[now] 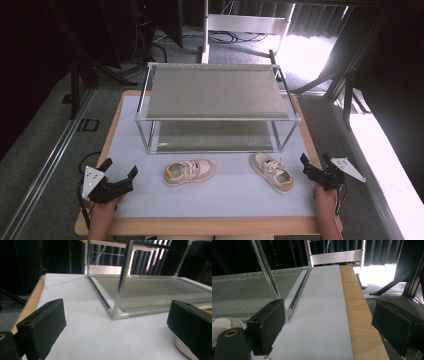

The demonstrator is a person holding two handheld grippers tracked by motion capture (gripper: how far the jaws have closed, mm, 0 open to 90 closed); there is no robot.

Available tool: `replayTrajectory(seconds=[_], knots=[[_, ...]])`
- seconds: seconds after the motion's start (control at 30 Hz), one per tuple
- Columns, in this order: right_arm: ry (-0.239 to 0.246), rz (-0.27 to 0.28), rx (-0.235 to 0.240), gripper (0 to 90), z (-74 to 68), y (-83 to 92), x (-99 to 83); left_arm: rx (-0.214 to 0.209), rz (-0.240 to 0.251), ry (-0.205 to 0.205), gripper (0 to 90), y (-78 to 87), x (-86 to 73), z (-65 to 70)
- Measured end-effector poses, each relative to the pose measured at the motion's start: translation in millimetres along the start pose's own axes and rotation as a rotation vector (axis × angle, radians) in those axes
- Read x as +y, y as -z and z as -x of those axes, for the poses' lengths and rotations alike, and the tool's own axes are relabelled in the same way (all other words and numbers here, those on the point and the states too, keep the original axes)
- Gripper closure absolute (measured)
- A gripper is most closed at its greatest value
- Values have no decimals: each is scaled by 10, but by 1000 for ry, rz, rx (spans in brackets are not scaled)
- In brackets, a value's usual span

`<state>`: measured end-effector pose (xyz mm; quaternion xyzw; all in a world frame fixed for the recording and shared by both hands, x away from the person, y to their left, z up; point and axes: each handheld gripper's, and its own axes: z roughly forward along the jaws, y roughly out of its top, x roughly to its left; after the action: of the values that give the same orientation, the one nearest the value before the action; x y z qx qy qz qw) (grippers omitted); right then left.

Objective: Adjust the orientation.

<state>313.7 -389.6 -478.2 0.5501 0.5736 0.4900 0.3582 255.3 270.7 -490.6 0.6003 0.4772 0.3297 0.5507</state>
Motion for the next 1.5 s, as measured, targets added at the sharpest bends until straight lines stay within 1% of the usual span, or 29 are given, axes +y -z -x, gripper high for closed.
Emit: replayTrajectory(seconds=[0.07, 0.1, 0.13, 0.17, 0.23, 0.27, 0.37, 0.4, 0.47, 0.5, 0.53, 0.6, 0.63, 0.67, 0.73, 0.77, 0.87, 0.9, 0.93, 1.0, 1.07, 1.13, 1.2, 1.23, 1.3, 1.37, 1.4, 1.47, 1.5], knots=[[10, -1, -2, 113, -7, -2, -1, -21, -49, 18, 17, -15, 15, -7], [11, -3, -4, 113, -13, -2, -1, -25, -104, 24, 17, -25, 30, -10], [17, -4, -6, 113, -17, -3, -1, -26, -147, 16, 17, -33, 36, -16], [23, -5, -6, 113, -20, -4, -1, -56, -170, 9, 17, -33, 37, -28], [28, -6, -5, 113, -25, -5, -1, -126, -188, 10, 17, -20, 50, -50], [28, -6, -5, 113, -26, -5, -1, -136, -215, 7, 17, -30, 64, -54], [27, -7, -2, 113, -23, -7, -1, -190, -282, -40, 17, -46, 115, -54], [25, -7, -2, 113, -22, -7, 0, -227, -301, -53, 17, -48, 141, -53], [27, -7, -2, 113, -22, -7, -1, -234, -341, -107, 17, -54, 217, -30], [27, -7, -2, 113, -22, -7, -1, -234, -341, -107, 17, -54, 217, -30], [27, -8, -1, 114, -24, -8, -1, -255, -385, -149, 17, -63, 305, -11], [29, -9, -1, 113, -28, -9, -1, -281, -434, -189, 35, -73, 390, 6], [30, -9, -1, 113, -30, -9, -1, -280, -460, -210, 35, -78, 434, 14], [32, -8, -1, 114, -29, -9, -1, -294, -491, -227, 35, -86, 475, 19], [31, -9, 0, 114, -29, -9, -1, -301, -552, -272, 35, -96, 552, 35], [32, -9, -1, 113, -29, -10, -1, -314, -586, -291, 35, -103, 586, 41], [33, -11, 1, 113, -32, -11, -1, -329, -678, -362, 35, -120, 667, 78], [33, -11, 1, 114, -33, -11, -1, -326, -719, -400, 35, -129, 696, 99], [35, -12, 1, 114, -35, -11, -1, -328, -743, -414, 35, -136, 708, 112], [42, -13, -1, 114, -41, -11, -1, -330, -798, -461, 36, -150, 744, 146], [52, -14, -1, 114, -49, -14, -2, -345, -860, -507, 42, -163, 776, 173], [59, -16, -3, 114, -57, -15, -2, -358, -934, -542, 42, -179, 804, 192], [60, -16, -3, 114, -59, -15, -2, -334, -1004, -597, 43, -193, 827, 222], [59, -16, -3, 114, -57, -15, -2, -337, -1037, -622, 43, -199, 842, 240], [57, -15, -2, 114, -55, -15, -2, -356, -1114, -641, 66, -211, 875, 272], [61, -18, -3, 114, -61, -16, -2, -350, -1179, -673, 66, -235, 898, 307], [65, -19, -5, 114, -65, -16, -2, -353, -1217, -677, 66, -249, 909, 323], [73, -17, -5, 114, -72, -18, -3, -349, -1268, -696, 65, -277, 923, 360], [76, -18, -5, 114, -73, -18, -3, -347, -1304, -700, 65, -294, 924, 376]])
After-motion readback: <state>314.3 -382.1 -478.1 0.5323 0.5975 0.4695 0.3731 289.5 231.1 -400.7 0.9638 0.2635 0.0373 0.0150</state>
